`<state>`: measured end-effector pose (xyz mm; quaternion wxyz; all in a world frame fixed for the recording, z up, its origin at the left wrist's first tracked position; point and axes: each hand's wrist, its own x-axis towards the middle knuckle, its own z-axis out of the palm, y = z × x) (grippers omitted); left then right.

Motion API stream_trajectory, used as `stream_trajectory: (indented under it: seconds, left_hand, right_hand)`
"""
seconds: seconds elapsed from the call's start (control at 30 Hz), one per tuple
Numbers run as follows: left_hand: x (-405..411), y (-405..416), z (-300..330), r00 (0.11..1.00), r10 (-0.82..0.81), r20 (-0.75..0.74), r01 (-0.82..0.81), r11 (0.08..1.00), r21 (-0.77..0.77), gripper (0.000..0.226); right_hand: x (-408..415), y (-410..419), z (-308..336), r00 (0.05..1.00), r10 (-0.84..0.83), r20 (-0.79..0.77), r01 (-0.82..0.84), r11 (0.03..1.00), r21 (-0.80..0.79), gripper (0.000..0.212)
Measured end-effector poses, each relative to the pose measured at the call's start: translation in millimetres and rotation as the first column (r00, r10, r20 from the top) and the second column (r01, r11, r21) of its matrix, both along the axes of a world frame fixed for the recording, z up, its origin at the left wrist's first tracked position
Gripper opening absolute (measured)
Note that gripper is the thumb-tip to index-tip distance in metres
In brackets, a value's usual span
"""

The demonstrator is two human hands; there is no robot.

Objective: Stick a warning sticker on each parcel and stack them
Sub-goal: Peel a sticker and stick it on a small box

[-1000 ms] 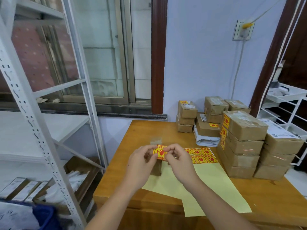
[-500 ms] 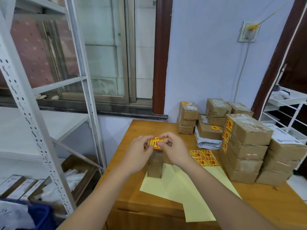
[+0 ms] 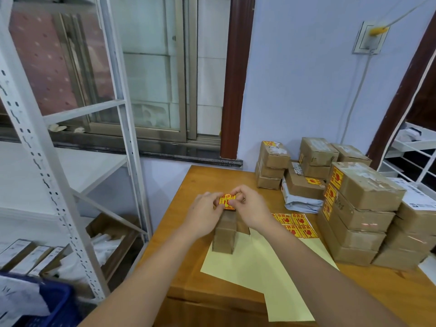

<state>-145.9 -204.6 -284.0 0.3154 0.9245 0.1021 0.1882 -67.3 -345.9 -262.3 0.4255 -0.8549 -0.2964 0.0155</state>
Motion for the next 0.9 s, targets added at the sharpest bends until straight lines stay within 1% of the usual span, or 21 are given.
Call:
stream_trajectory:
  seconds: [0.27, 0.4, 0.6, 0.77, 0.9]
  left_hand:
    - [5.6, -1.2, 0.4, 0.999, 0.022, -0.046, -0.019, 0.998, 0.052, 0.04]
    - [6.7, -2.1, 1.8, 0.997, 0.039, -0.06, -0.033, 0.994, 0.105, 0.041]
    - [1.1, -9.2, 5.5, 0.995, 0.085, -0.047, -0.065, 0.942, 0.33, 0.04]
    - [1.8, -10.8, 5.3, 0.992, 0.116, -0.058, -0.089, 0.933, 0.348, 0.039]
    - [2.3, -11.7, 2.8, 0.99, 0.13, -0.055, -0.103, 0.93, 0.352, 0.04]
  right_hand:
    - [8.6, 1.4, -4.1, 1.0, 0.002, -0.009, -0.002, 1.0, -0.03, 0.017]
    - [10.6, 1.1, -4.7, 1.0, 0.012, -0.007, -0.012, 0.999, -0.031, 0.017]
    - [14.9, 1.3, -7.8, 1.0, 0.014, 0.0, -0.014, 1.0, -0.022, 0.018]
    - [16.2, 2.1, -8.5, 1.0, 0.018, -0.005, -0.018, 1.0, -0.023, 0.02]
    - [17.2, 2.7, -9.6, 1.0, 0.017, 0.021, -0.017, 1.0, -0.022, 0.018]
